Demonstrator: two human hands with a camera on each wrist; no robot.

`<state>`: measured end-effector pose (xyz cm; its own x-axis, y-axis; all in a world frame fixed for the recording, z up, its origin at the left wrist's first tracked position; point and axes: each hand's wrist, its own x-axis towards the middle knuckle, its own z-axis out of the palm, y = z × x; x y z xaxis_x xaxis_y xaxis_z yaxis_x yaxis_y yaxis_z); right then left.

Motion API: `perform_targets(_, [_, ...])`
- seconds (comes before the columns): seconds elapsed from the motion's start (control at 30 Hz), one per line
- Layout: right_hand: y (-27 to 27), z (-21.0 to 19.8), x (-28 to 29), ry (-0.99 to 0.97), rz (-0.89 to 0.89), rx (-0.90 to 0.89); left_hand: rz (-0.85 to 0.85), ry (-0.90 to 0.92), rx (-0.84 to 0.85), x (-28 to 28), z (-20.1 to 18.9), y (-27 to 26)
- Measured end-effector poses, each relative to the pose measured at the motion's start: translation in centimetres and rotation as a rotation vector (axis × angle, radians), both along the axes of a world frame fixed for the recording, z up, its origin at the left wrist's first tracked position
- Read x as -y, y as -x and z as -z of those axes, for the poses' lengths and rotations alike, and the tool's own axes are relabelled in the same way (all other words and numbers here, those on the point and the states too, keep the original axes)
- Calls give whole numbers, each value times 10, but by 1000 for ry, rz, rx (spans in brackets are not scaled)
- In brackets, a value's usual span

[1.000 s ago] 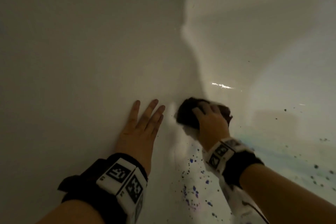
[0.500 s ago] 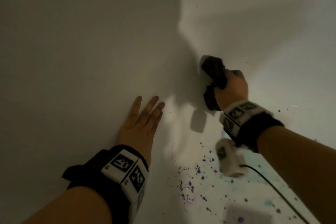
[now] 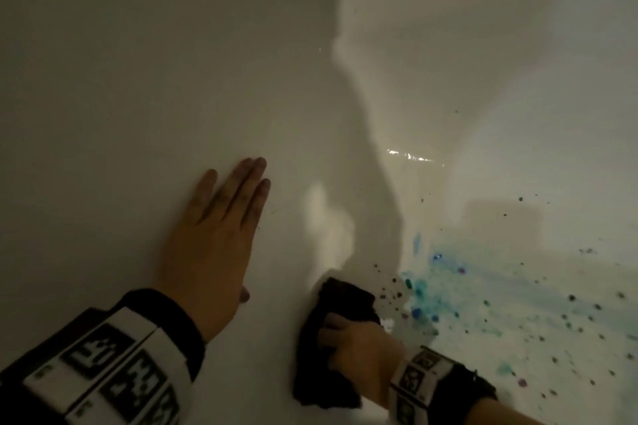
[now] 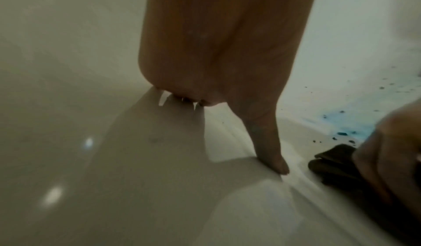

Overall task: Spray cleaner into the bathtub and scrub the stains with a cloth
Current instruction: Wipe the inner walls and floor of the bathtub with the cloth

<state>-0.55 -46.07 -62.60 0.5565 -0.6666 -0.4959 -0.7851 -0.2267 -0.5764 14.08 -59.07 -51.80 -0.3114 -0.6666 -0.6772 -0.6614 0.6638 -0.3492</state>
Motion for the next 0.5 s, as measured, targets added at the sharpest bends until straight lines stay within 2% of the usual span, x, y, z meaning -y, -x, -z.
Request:
perform_targets(0.03, [4, 3, 1, -29, 16, -9, -15, 4, -22, -1, -3, -3])
perform_targets(0.07, [7, -11, 11, -131, 139, -23, -37, 2, -59, -2, -3, -6])
perform_targets(0.13, [23, -31, 34, -120, 568, 60, -38, 14, -127, -3, -1, -11])
perform_targets(0.23, [44, -61, 79, 63, 1181, 291, -47, 27, -213, -5, -5, -14])
perform_targets(0.3, [46, -71, 105, 142, 1426, 450, -54, 78, -288, -5, -7, -19])
perform_targets(0.37, [34, -74, 132, 144, 1458, 570, -109, 123, -300, -5, -13, -24])
perform_targets(0.43, [9, -72, 151, 130, 1320, 615, -130, 178, -249, -4, -10, -32])
perform_targets(0.5, [-19, -69, 151, 189, 1067, 402, -145, 177, -173, -3, -12, -31])
